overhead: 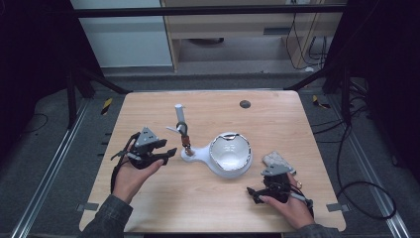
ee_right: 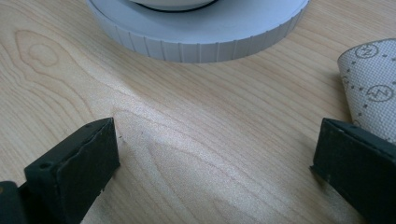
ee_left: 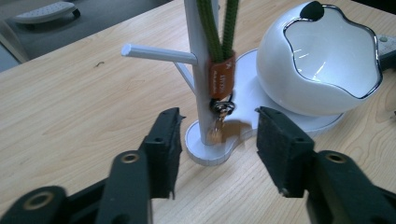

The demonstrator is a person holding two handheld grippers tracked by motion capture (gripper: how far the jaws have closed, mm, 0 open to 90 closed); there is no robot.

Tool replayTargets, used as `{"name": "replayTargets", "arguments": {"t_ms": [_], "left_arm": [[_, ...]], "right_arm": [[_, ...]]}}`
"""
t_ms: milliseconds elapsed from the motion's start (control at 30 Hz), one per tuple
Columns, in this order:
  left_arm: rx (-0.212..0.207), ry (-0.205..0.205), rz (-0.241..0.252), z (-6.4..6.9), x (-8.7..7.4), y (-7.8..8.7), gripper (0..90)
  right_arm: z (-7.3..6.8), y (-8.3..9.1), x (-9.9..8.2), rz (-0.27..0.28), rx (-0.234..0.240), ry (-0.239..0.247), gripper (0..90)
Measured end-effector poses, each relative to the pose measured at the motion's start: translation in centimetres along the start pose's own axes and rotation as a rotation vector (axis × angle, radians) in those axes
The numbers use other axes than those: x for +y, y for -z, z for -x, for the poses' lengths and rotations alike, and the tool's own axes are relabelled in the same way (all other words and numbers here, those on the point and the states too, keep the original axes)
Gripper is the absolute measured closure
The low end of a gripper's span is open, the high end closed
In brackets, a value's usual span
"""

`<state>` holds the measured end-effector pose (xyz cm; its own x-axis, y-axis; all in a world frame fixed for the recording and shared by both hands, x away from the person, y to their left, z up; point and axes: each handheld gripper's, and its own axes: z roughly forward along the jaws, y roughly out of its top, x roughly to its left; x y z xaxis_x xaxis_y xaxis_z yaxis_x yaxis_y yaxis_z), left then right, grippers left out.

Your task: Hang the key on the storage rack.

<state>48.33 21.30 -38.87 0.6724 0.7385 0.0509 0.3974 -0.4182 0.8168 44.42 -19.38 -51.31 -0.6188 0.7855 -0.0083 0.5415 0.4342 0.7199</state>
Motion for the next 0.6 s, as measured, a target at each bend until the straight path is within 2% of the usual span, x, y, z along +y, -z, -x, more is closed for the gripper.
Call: {"name": "replayTargets", "arguments": {"t_ms": [133, 400, 600], "left_arm": [[0.022, -0.006, -0.027, -0.3, -0.8, -0.2, 38.6], [0.069, 0.021, -0.109, -1.4, -3.9, -1.4, 20.3], [0.103, 0.056, -0.143, -2.6, -6.4, -2.3, 15.4]], "right_arm": [[0.0, 0.0, 0.0, 0.0, 0.0, 0.0, 0.3], [0.0, 0.0, 0.0, 0.0, 0.0, 0.0, 0.2], [0.0, 0.0, 0.0, 0.0, 0.0, 0.0, 0.3]]}}
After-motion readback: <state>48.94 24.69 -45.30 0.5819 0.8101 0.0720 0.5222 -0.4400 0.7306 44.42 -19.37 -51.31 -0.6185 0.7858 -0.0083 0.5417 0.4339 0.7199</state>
